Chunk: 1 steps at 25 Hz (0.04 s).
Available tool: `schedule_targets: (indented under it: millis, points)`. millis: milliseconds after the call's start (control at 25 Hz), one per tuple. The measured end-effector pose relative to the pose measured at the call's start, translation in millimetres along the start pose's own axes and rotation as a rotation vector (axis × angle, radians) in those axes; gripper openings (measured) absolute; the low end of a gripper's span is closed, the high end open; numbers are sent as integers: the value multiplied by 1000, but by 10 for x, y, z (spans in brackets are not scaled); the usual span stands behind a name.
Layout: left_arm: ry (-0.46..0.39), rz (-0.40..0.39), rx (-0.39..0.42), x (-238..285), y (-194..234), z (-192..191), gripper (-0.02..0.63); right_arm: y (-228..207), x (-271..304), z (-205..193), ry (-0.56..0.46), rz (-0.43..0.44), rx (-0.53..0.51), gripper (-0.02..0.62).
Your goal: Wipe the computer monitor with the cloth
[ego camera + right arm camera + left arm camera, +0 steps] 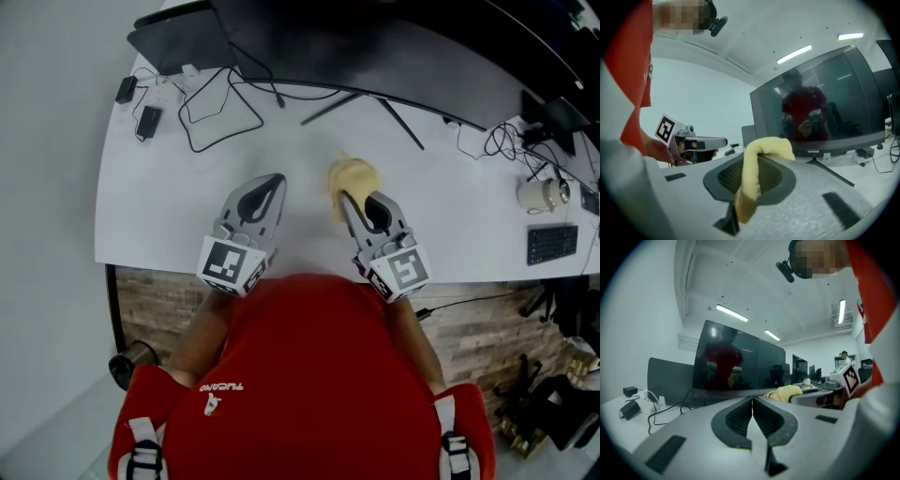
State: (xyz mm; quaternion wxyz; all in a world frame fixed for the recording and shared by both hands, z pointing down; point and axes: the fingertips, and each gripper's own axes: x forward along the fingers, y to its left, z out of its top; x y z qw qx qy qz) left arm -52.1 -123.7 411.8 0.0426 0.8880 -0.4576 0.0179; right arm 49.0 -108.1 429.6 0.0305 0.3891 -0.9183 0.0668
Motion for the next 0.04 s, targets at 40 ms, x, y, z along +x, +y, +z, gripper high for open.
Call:
schedule_targets:
  millis: [40]
  points:
    - [0,0,-2,1,5,-4,11,0,6,-3,0,0,0,57]
